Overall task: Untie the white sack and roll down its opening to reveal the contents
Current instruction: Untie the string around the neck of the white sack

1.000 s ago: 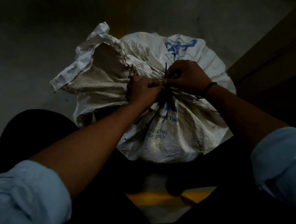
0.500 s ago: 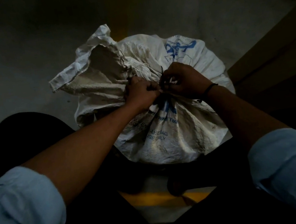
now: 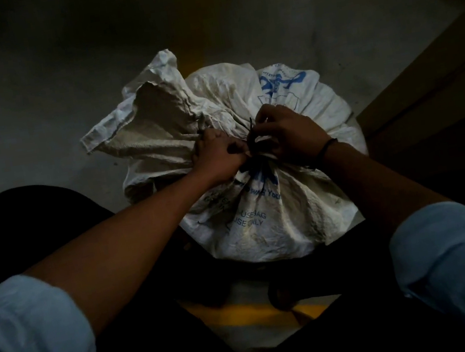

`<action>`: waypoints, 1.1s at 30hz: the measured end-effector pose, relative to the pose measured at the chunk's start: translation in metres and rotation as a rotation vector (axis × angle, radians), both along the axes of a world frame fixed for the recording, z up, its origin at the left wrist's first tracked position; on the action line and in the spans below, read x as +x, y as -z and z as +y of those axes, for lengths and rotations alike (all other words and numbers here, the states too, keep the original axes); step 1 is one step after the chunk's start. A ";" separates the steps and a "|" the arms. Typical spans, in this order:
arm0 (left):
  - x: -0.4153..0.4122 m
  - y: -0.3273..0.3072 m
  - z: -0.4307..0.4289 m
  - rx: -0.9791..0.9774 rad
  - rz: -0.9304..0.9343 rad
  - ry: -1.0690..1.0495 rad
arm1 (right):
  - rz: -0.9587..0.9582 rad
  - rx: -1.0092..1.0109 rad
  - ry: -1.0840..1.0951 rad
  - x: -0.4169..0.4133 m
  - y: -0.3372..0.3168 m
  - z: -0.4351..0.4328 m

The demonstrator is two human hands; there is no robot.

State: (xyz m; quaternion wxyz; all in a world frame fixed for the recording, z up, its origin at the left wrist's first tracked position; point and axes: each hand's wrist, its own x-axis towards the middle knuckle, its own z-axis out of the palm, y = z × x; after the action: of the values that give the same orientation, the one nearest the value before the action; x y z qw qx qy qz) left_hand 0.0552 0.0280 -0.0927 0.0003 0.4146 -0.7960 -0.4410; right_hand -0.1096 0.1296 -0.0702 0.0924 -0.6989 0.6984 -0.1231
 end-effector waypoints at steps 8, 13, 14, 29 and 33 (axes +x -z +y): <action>-0.001 -0.004 -0.001 -0.049 -0.056 0.046 | -0.011 -0.035 0.062 0.001 0.009 -0.003; -0.001 0.000 -0.001 -0.044 -0.020 0.053 | -0.115 -0.036 0.166 -0.004 0.002 -0.005; -0.001 0.002 -0.001 -0.036 -0.017 0.047 | -0.143 -0.026 0.141 -0.005 0.000 -0.005; -0.005 0.008 -0.009 -0.005 0.088 0.019 | -0.143 -0.066 0.177 -0.013 0.000 -0.006; -0.005 0.007 -0.009 -0.012 0.068 0.017 | -0.059 -0.082 0.181 -0.011 -0.006 -0.007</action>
State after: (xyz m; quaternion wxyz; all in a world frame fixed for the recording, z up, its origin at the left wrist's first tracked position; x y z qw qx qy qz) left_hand 0.0500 0.0194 -0.0995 0.0259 0.3926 -0.8017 -0.4500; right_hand -0.1210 0.1224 -0.0646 0.0726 -0.6322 0.7501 -0.1800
